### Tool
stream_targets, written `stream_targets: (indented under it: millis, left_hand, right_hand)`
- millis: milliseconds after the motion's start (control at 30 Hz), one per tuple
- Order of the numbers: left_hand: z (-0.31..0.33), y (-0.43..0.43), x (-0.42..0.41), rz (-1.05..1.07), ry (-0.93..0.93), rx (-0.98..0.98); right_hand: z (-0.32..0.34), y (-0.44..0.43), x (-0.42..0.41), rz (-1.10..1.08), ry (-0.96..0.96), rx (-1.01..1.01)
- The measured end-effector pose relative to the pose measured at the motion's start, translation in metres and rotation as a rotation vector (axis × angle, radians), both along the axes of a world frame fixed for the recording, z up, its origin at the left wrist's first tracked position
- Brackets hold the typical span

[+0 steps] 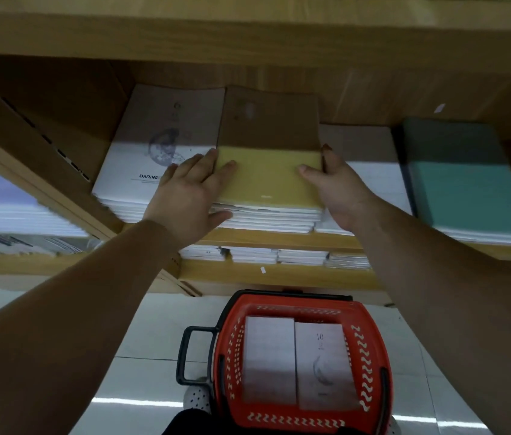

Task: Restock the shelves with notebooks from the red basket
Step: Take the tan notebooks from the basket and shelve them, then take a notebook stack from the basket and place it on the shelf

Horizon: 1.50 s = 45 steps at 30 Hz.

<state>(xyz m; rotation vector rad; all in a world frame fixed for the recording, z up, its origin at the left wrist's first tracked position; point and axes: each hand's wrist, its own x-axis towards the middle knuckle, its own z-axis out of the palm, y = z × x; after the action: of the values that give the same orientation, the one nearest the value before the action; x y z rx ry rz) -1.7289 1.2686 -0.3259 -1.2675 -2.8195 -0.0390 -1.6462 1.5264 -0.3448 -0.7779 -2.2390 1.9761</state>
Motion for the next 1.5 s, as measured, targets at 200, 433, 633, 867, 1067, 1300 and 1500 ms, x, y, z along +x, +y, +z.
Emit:
stream_targets:
  millis: [200, 433, 633, 867, 1067, 1300, 1500]
  left_hand:
    - [-0.007, -0.001, -0.006, 0.037, -0.073, -0.043]
    - [0.004, 0.023, 0.005, 0.015, 0.028, -0.105]
    - [-0.007, 0.044, 0.005, 0.007, 0.003, -0.156]
    - [0.010, 0.056, 0.018, 0.101, -0.044, -0.261]
    - [-0.006, 0.044, 0.105, -0.003, 0.135, 0.265]
    - [-0.138, 0.044, 0.240, 0.252, -0.323, 0.020]
    - [-0.279, 0.069, 0.284, 0.299, -0.685, -0.259]
  right_hand:
    - [-0.014, -0.017, 0.006, -0.088, 0.005, 0.011]
    - [-0.013, -0.008, -0.002, -0.085, 0.018, -0.061]
    - [-0.019, -0.015, -0.002, -0.146, 0.059, -0.055]
    - [0.012, -0.016, 0.014, -0.024, -0.014, 0.162]
    - [-0.009, -0.009, 0.111, -0.197, 0.162, 0.286]
    - [-0.122, 0.017, 0.236, -0.044, -0.090, 0.451]
    - [-0.259, 0.017, 0.293, 0.189, -0.510, 0.470]
